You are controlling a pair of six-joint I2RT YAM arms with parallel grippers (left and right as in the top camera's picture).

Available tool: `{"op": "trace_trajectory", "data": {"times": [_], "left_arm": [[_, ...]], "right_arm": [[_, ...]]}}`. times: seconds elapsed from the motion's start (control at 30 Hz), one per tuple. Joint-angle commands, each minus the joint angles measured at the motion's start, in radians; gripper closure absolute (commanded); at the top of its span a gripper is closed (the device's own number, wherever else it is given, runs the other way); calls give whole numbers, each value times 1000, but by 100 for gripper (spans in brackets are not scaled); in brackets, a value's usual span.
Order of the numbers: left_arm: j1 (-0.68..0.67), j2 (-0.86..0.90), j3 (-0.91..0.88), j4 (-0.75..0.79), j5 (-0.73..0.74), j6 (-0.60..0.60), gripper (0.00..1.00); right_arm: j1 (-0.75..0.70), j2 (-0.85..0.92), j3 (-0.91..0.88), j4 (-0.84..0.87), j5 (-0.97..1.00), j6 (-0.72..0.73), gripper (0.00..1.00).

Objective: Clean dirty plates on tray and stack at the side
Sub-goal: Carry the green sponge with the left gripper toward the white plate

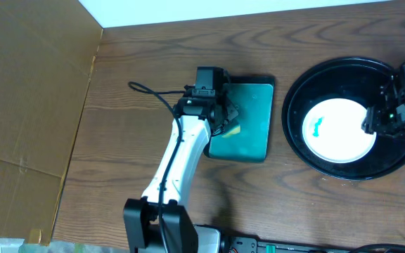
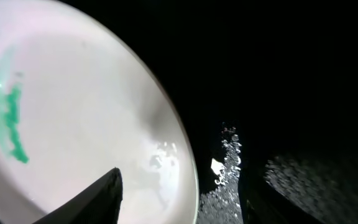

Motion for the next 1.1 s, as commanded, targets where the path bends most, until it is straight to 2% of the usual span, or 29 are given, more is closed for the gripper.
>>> {"op": "trace_trajectory", "data": {"times": [0.0, 0.07, 0.13, 0.2, 0.23, 0.3, 0.33, 0.43, 0.5, 0.77, 1.07], "left_arm": [[-4, 24, -10, -4, 47, 64, 93], [-4, 34, -10, -7, 45, 66, 93], [-4, 43, -10, -8, 45, 66, 92], [-4, 64, -11, -11, 46, 66, 92], [-4, 72, -11, -15, 46, 66, 93], [-4, 93, -11, -18, 46, 66, 93], [-4, 108, -11, -18, 46, 66, 92], [-4, 137, -11, -4, 46, 97, 93], [-4, 152, -11, 7, 46, 117, 93], [-4, 181, -11, 49, 46, 131, 93], [-6, 322, -11, 277, 48, 133, 93]], "right_arm": [[13, 61, 14, -4, -15, 24, 40], [11, 79, 14, -1, -14, 23, 42], [11, 80, 14, 6, -4, 19, 48], [8, 73, 16, 12, 5, 25, 47], [6, 72, 16, 11, 4, 35, 42], [0, 71, 16, 11, 4, 40, 44], [-2, 71, 16, 18, 5, 39, 58], [-4, 71, 18, 40, 8, 38, 88], [-5, 71, 22, 43, 8, 38, 96], [-5, 71, 75, 13, 1, -89, 99], [-5, 71, 108, -7, -8, -112, 99]]}}
